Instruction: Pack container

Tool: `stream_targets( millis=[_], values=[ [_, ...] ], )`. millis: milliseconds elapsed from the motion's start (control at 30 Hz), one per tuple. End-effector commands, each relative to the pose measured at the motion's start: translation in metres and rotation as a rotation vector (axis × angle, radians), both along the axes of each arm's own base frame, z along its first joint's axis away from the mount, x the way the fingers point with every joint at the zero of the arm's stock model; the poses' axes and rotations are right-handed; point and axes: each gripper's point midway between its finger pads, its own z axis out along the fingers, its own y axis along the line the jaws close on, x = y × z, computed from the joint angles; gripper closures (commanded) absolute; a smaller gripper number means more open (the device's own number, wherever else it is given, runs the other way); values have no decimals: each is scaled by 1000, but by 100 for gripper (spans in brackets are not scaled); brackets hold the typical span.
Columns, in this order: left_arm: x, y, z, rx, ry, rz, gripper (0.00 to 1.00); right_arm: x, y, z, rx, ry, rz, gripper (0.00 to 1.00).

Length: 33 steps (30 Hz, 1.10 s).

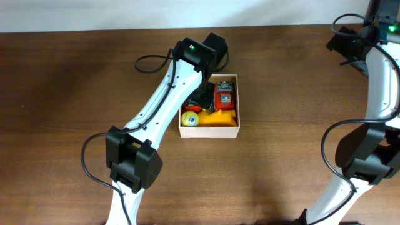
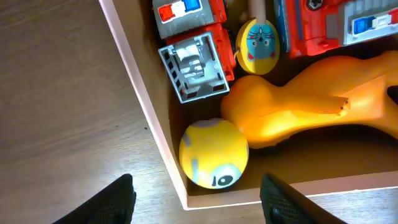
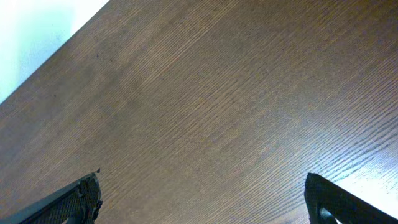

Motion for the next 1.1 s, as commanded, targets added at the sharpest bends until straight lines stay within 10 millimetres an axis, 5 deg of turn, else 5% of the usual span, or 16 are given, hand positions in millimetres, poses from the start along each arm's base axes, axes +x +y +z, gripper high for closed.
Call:
stream_targets(
  millis=[0, 300, 433, 533, 1067],
  values=[
    [2, 5, -2, 19, 3, -3, 34, 0, 1, -1, 7, -2, -9, 1],
    [-15, 2, -4, -11, 82, -5, 35, 0, 1, -1, 7, -2, -9, 1],
    [-19, -1, -6, -17, 101, -12, 48, 0, 1, -1, 7, -2, -9, 1],
    [-22, -9, -12, -38, 110, -22, 49, 0, 1, -1, 7, -2, -9, 1],
    [-46, -10, -64, 3, 214, -41, 49, 0, 1, -1, 7, -2, -9, 1]
  ],
)
